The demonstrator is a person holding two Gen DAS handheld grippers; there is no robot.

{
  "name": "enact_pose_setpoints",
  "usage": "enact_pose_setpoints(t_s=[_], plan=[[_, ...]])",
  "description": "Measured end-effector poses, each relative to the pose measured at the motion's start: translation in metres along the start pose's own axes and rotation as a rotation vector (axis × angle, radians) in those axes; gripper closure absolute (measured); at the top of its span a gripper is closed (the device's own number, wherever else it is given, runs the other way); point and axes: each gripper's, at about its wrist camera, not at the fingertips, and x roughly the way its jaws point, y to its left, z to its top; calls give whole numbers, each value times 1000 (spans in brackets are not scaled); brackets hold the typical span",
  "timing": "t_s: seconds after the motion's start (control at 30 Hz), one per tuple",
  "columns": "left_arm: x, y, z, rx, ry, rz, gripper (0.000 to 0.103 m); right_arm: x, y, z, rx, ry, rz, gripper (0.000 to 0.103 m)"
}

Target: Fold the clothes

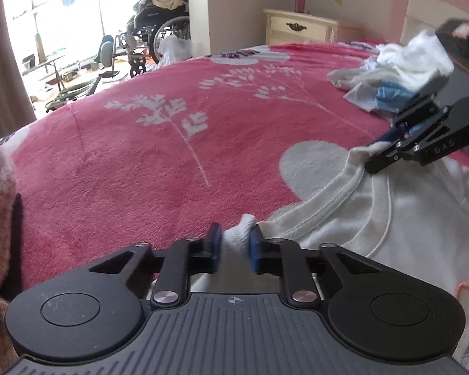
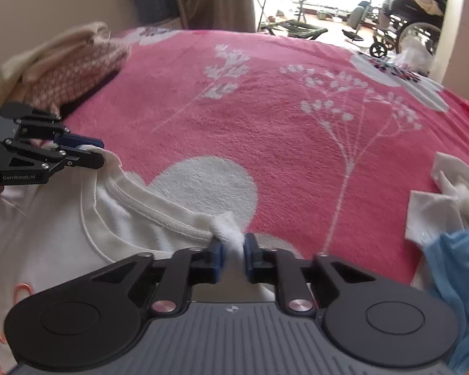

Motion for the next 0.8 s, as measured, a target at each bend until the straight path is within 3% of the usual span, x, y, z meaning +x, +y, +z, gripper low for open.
enact_pose_setpoints(t_s=[0.43, 0.8], plan=[[-79, -30, 6, -46, -108, 5, 94, -92, 46, -19, -25, -109, 5, 94], [-195, -88, -29, -16, -203, -84, 94, -191, 113, -83, -41, -161, 29, 94]])
